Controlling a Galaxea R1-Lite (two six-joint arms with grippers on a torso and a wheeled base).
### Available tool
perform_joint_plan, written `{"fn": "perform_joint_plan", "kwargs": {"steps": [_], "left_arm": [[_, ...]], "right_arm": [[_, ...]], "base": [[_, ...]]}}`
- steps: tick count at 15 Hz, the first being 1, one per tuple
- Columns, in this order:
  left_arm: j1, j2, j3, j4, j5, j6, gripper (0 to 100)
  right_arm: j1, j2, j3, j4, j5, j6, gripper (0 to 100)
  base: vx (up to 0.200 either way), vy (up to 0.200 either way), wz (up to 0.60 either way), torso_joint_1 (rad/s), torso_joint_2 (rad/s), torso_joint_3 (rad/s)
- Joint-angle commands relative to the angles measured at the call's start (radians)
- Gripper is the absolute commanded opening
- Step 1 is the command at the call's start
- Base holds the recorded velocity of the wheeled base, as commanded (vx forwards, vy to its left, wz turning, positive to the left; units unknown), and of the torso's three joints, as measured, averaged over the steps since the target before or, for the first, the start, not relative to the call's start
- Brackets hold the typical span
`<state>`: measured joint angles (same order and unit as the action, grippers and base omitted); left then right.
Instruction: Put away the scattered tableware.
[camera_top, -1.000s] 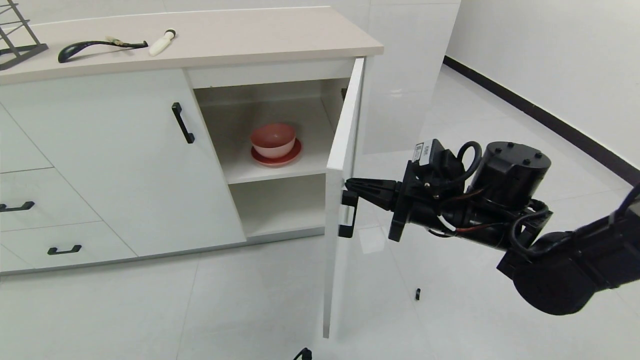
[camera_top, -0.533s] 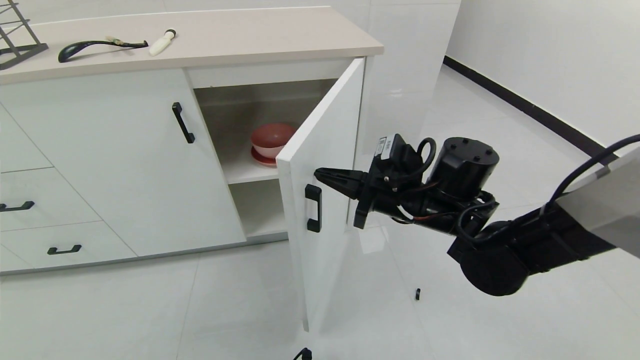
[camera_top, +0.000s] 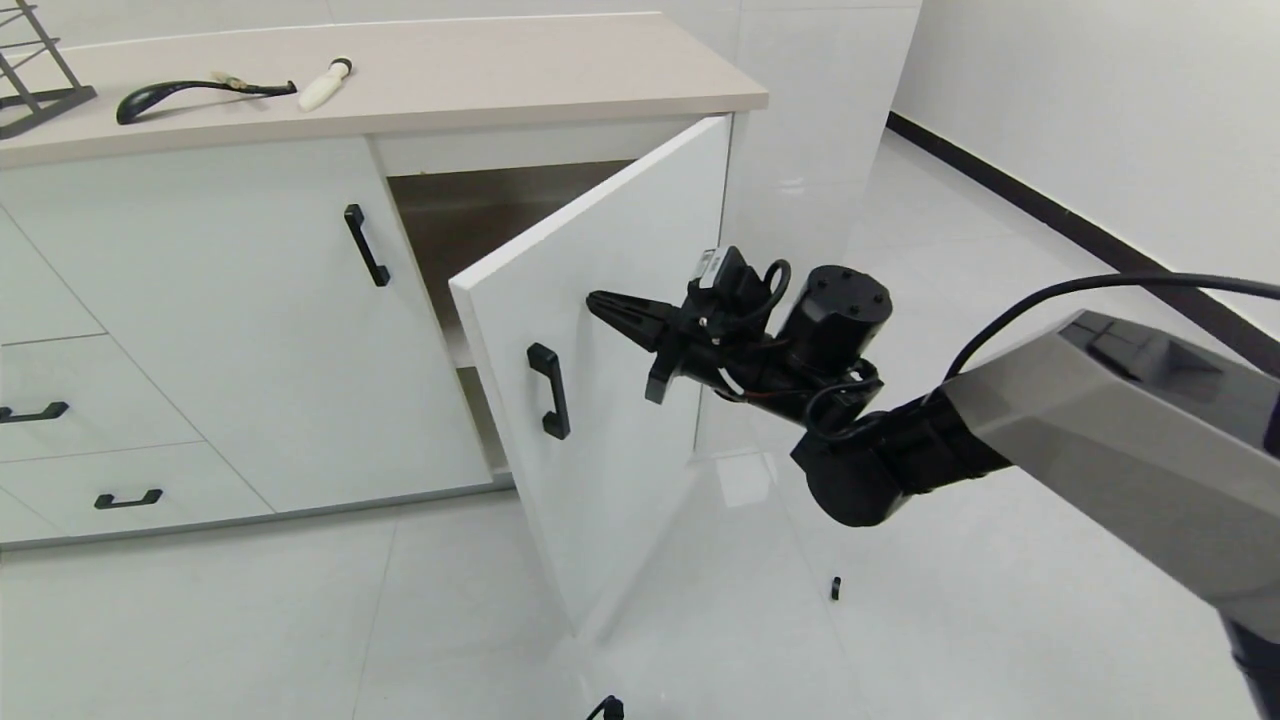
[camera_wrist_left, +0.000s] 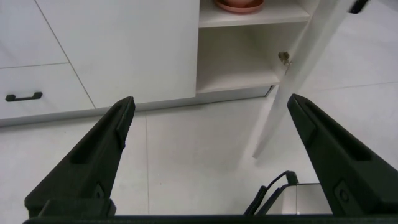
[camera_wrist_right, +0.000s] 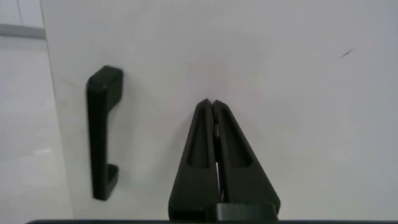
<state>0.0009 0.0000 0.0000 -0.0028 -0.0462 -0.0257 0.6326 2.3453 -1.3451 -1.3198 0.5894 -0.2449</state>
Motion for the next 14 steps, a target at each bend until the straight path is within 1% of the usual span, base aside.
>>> {"fn": "perform_joint_plan", "kwargs": {"steps": [1,3,4,5,6,7,8,9,10,11,12,13,14], "left_arm": [[0.001,0.0,0.0,0.0,0.0,0.0,100],[0.001,0.0,0.0,0.0,0.0,0.0,100],[0.001,0.0,0.0,0.0,0.0,-0.002,100],[0.001,0.0,0.0,0.0,0.0,-0.002,100],[0.001,0.0,0.0,0.0,0.0,-0.002,100],[0.001,0.0,0.0,0.0,0.0,-0.002,100],[0.001,0.0,0.0,0.0,0.0,-0.002,100],[0.001,0.0,0.0,0.0,0.0,-0.003,100],[0.001,0.0,0.0,0.0,0.0,-0.002,100],[0.001,0.0,0.0,0.0,0.0,-0.003,100],[0.001,0.0,0.0,0.0,0.0,-0.003,100],[0.001,0.0,0.0,0.0,0.0,-0.003,100],[0.001,0.0,0.0,0.0,0.0,-0.005,100]], "right_arm": [[-0.014,0.1,-0.094,-0.016,-0.011,0.018,0],[-0.028,0.02,-0.071,-0.027,-0.01,0.027,0],[-0.034,-0.031,-0.032,-0.03,-0.01,0.032,0],[-0.04,-0.141,0.07,-0.033,-0.01,0.032,0],[-0.051,-0.267,0.215,-0.044,-0.01,0.032,0],[-0.06,-0.409,0.411,-0.065,-0.01,0.033,0],[-0.063,-0.478,0.504,-0.072,-0.011,0.03,0],[-0.08,-0.684,0.756,-0.075,-0.016,0.03,0],[-0.137,-0.867,0.919,-0.073,-0.026,0.03,0],[-0.241,-1.046,1.032,-0.064,-0.031,0.026,0],[-0.286,-1.114,1.069,-0.062,-0.028,0.026,0],[-0.389,-1.304,1.178,-0.055,-0.031,0.039,0],[-0.441,-1.44,1.265,-0.041,-0.034,0.05,0]], "base": [[0.0,0.0,0.0,0.0,0.0,0.0],[0.0,0.0,0.0,0.0,0.0,0.0],[0.0,0.0,0.0,0.0,0.0,0.0],[0.0,0.0,0.0,0.0,0.0,0.0],[0.0,0.0,0.0,0.0,0.0,0.0],[0.0,0.0,0.0,0.0,0.0,0.0],[0.0,0.0,0.0,0.0,0.0,0.0],[0.0,0.0,0.0,0.0,0.0,0.0],[0.0,0.0,0.0,0.0,0.0,0.0],[0.0,0.0,0.0,0.0,0.0,0.0],[0.0,0.0,0.0,0.0,0.0,0.0],[0.0,0.0,0.0,0.0,0.0,0.0],[0.0,0.0,0.0,0.0,0.0,0.0]]}}
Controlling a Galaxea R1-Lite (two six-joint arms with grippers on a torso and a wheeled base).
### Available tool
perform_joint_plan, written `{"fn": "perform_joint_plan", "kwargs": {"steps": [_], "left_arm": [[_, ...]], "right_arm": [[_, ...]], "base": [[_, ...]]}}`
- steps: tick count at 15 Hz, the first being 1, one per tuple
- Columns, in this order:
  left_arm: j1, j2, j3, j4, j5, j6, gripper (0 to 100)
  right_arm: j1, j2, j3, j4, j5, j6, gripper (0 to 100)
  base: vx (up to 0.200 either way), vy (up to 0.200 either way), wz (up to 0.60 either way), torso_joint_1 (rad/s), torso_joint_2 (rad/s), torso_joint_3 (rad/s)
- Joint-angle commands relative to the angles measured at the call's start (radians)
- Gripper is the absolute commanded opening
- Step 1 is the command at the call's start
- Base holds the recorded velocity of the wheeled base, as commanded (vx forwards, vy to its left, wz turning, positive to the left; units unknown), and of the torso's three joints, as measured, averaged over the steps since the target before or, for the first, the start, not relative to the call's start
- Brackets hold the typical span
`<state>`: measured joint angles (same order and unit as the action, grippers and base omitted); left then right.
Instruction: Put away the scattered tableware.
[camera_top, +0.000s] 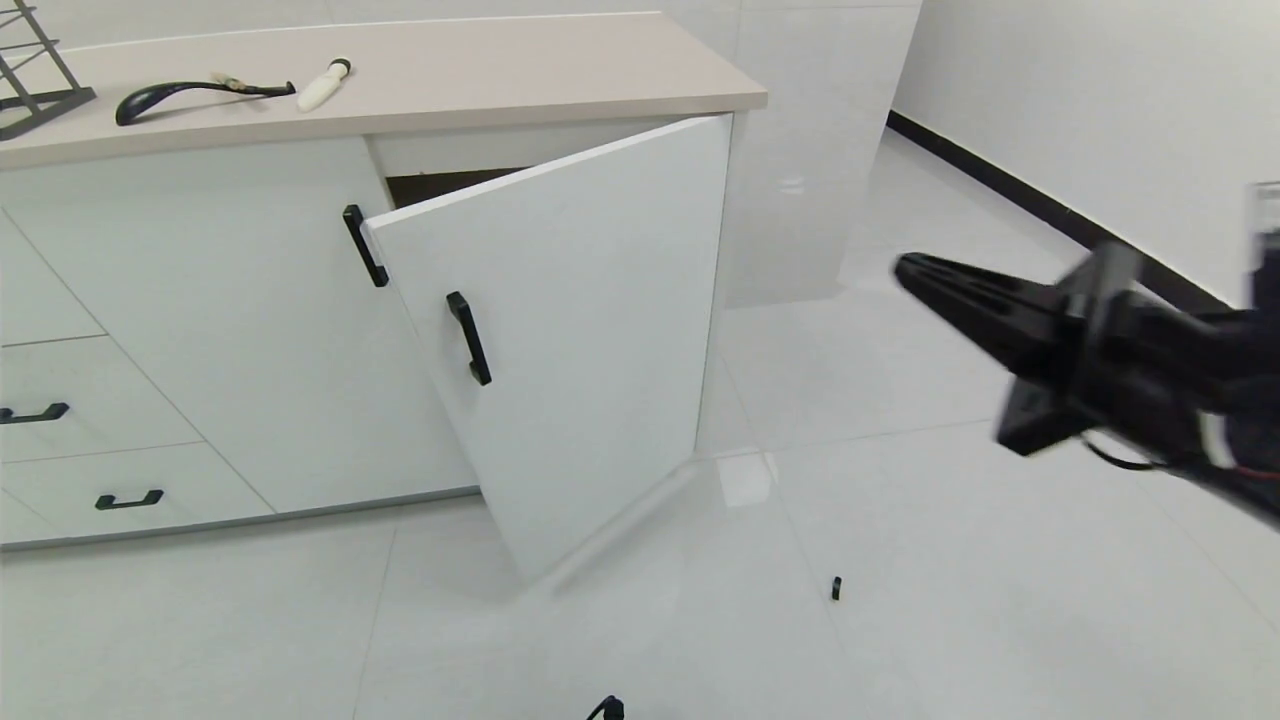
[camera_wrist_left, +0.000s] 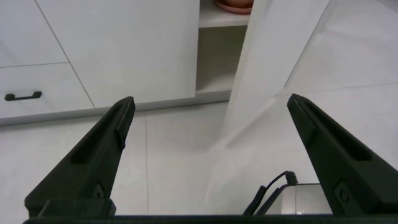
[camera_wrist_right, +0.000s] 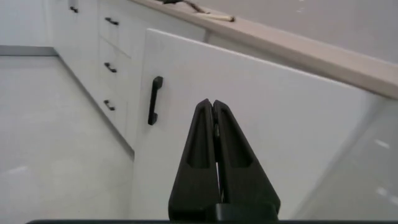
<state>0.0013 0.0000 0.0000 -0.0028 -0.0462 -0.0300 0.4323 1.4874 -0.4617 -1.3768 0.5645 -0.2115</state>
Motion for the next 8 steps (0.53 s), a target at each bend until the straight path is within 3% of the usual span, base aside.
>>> {"fn": "perform_joint_plan", "kwargs": {"steps": [1,3,5,8], "left_arm": [[0.0,0.0,0.0,0.0,0.0,-0.001,100],[0.0,0.0,0.0,0.0,0.002,-0.001,100],[0.0,0.0,0.0,0.0,0.0,-0.001,100],[0.0,0.0,0.0,0.0,0.0,-0.001,100]], "right_arm": [[-0.276,-0.673,0.437,0.035,-0.014,0.024,0],[-0.314,-0.825,0.462,0.116,-0.049,0.03,0],[-0.376,-1.086,0.46,0.367,-0.067,0.034,0],[-0.386,-1.391,0.456,0.717,-0.072,0.03,0]], "base": [[0.0,0.0,0.0,0.0,0.0,0.0],[0.0,0.0,0.0,0.0,0.0,0.0],[0.0,0.0,0.0,0.0,0.0,0.0],[0.0,0.0,0.0,0.0,0.0,0.0]]}}
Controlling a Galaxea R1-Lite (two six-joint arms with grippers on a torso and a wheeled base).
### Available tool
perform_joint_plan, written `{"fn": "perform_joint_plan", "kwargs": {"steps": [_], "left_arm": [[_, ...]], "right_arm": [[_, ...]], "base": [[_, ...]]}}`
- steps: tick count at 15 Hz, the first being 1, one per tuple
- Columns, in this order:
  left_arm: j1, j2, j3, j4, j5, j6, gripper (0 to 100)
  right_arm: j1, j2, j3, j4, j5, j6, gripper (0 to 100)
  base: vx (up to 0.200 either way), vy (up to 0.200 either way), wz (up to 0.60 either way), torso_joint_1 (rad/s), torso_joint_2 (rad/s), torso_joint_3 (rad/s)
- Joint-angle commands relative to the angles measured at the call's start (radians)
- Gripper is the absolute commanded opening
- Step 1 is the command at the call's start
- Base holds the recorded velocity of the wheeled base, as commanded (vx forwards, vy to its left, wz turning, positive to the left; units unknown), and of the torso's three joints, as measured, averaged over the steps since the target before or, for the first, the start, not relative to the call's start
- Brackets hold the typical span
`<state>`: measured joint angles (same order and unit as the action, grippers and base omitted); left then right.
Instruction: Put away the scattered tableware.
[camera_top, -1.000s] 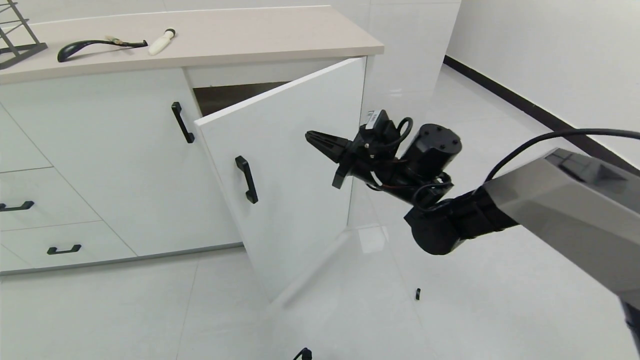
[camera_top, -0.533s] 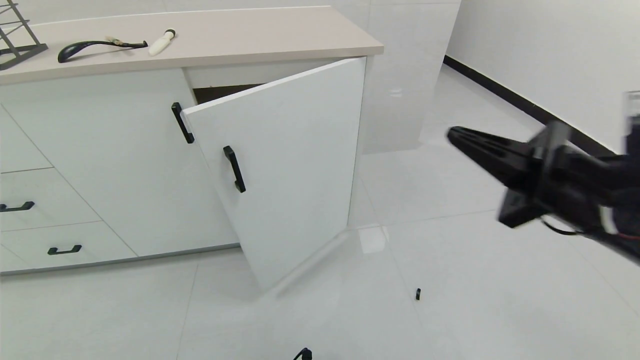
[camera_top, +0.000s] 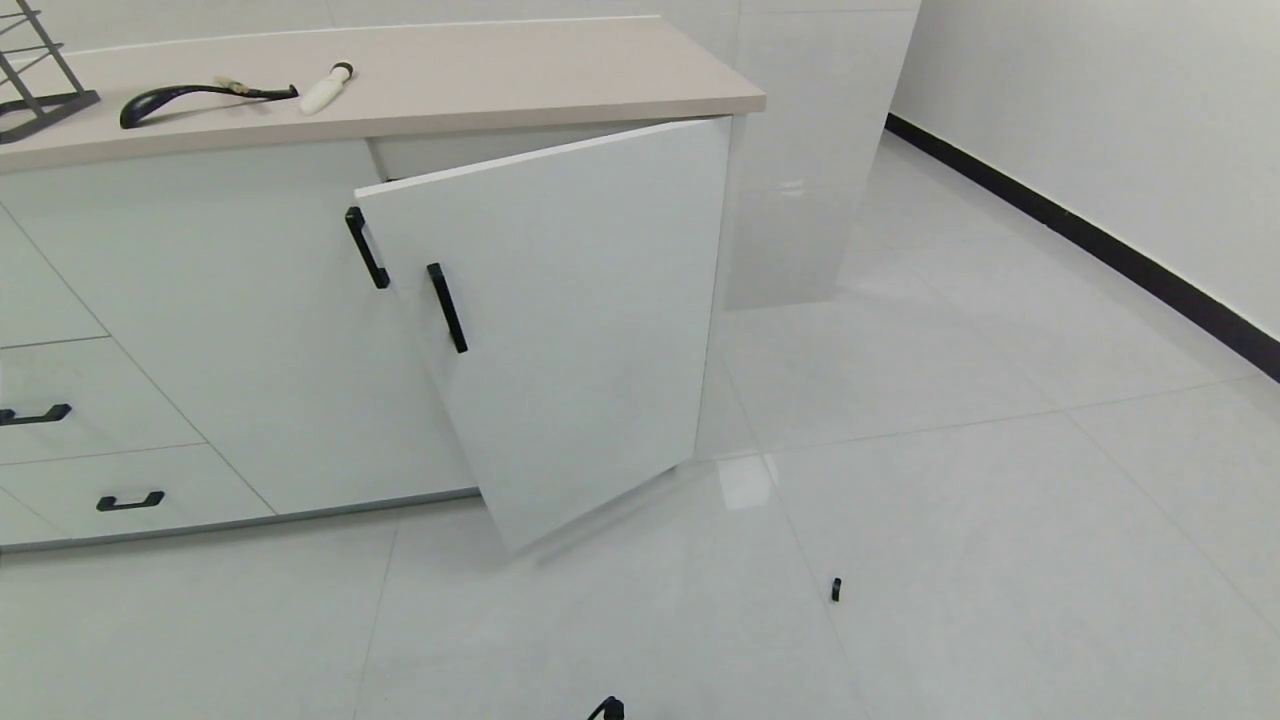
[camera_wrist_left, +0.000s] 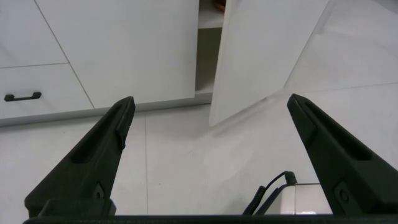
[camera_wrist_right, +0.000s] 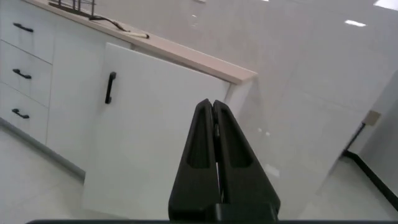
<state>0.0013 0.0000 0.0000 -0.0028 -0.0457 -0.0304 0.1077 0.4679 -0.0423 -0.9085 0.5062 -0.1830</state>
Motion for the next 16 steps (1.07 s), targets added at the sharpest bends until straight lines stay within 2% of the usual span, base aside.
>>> {"fn": "perform_joint_plan", "kwargs": {"steps": [1,2,5,6,8,10,16], "left_arm": [[0.0,0.0,0.0,0.0,0.0,0.0,100],[0.0,0.0,0.0,0.0,0.0,0.0,100],[0.0,0.0,0.0,0.0,0.0,-0.002,100],[0.0,0.0,0.0,0.0,0.001,-0.002,100],[0.0,0.0,0.0,0.0,0.001,-0.002,100],[0.0,0.0,0.0,0.0,0.0,-0.002,100],[0.0,0.0,0.0,0.0,0.0,0.001,100]], "right_arm": [[-0.079,-0.41,0.042,0.289,-0.046,0.004,0],[-0.1,-0.416,0.042,0.326,-0.084,0.013,0],[-0.108,-0.463,0.042,0.692,-0.291,0.022,0],[-0.108,-0.463,0.042,0.853,-0.397,0.057,0],[-0.109,-0.463,0.042,0.893,-0.452,0.145,0],[-0.108,-0.463,0.042,0.898,-0.506,0.171,0],[-0.108,-0.463,0.042,0.905,-0.482,0.178,0]], "base": [[0.0,0.0,0.0,0.0,0.0,0.0],[0.0,0.0,0.0,0.0,0.0,0.0],[0.0,0.0,0.0,0.0,0.0,0.0],[0.0,0.0,0.0,0.0,0.0,0.0],[0.0,0.0,0.0,0.0,0.0,0.0],[0.0,0.2,0.0,0.002,0.0,0.005],[0.0,0.2,0.0,0.004,0.0,0.002]]}}
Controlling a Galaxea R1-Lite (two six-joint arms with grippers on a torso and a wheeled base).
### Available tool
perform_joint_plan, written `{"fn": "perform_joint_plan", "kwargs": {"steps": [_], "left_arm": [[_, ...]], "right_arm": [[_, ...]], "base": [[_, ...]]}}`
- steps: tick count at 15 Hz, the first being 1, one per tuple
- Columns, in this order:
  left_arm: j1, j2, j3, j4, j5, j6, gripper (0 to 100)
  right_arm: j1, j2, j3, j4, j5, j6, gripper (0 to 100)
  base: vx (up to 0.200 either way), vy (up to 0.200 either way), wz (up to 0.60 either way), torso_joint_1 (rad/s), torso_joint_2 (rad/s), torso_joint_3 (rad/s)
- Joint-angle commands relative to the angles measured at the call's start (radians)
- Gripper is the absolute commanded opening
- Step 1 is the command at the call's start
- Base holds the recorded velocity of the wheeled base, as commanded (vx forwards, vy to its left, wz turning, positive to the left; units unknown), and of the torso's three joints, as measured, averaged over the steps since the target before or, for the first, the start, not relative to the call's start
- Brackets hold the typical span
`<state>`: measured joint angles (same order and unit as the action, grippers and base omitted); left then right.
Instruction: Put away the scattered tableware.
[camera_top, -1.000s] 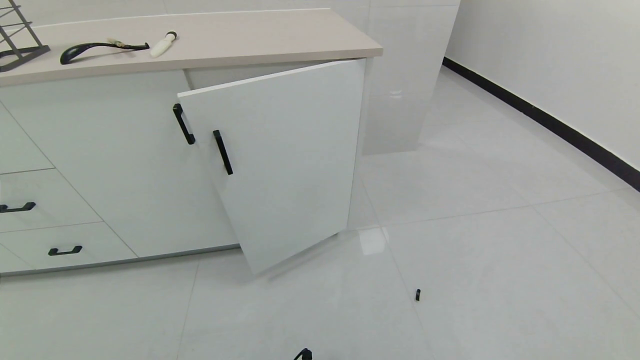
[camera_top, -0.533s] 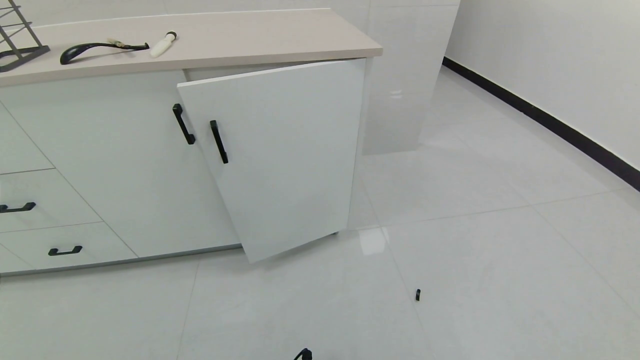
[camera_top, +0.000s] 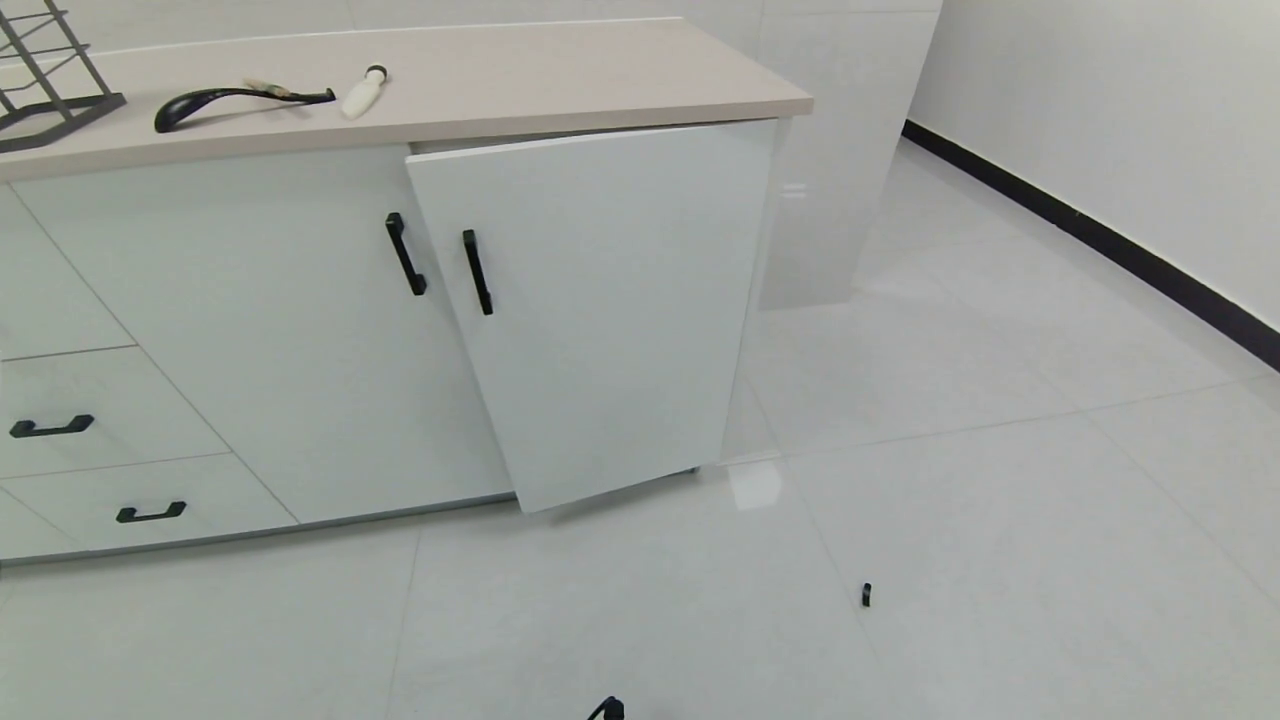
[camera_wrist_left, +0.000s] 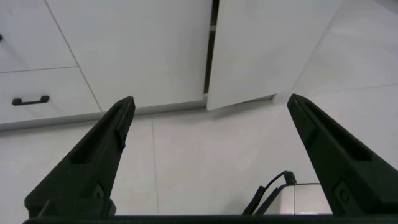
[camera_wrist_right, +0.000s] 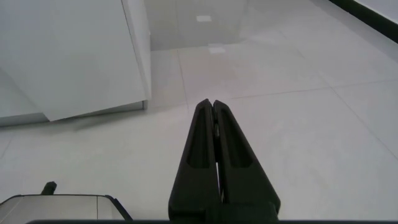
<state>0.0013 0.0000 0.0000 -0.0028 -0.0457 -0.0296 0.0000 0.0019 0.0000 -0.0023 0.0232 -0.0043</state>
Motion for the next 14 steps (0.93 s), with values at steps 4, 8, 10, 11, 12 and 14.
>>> {"fn": "perform_joint_plan", "kwargs": {"steps": [4,8,10,11,12,14], "left_arm": [[0.0,0.0,0.0,0.001,0.0,0.003,100],[0.0,0.0,0.0,0.0,0.0,0.005,100],[0.0,0.0,0.0,0.0,0.0,0.005,100],[0.0,0.0,0.0,0.0,0.0,0.007,100],[0.0,0.0,0.0,0.0,0.0,0.007,100],[0.0,0.0,0.0,0.0,0.0,0.007,100]], "right_arm": [[0.0,0.003,0.0,-0.001,0.0,-0.002,0],[0.0,0.003,0.0,-0.001,0.001,-0.002,0],[0.0,0.003,0.0,-0.001,0.001,-0.002,0],[0.0,0.003,-0.002,-0.002,0.0,-0.005,0],[0.0,0.003,-0.002,-0.002,-0.002,-0.006,0],[0.0,0.003,0.0,-0.002,-0.002,-0.006,0]], "base": [[0.0,0.15,0.3,0.001,0.01,0.002],[0.0,0.0,0.45,0.003,0.0,0.002],[0.0,0.0,0.0,0.0,0.0,0.0],[0.0,0.0,0.0,0.0,0.0,0.0],[0.0,0.0,0.6,0.002,0.0,0.002],[0.0,0.0,0.6,0.005,0.0,-0.002]]}}
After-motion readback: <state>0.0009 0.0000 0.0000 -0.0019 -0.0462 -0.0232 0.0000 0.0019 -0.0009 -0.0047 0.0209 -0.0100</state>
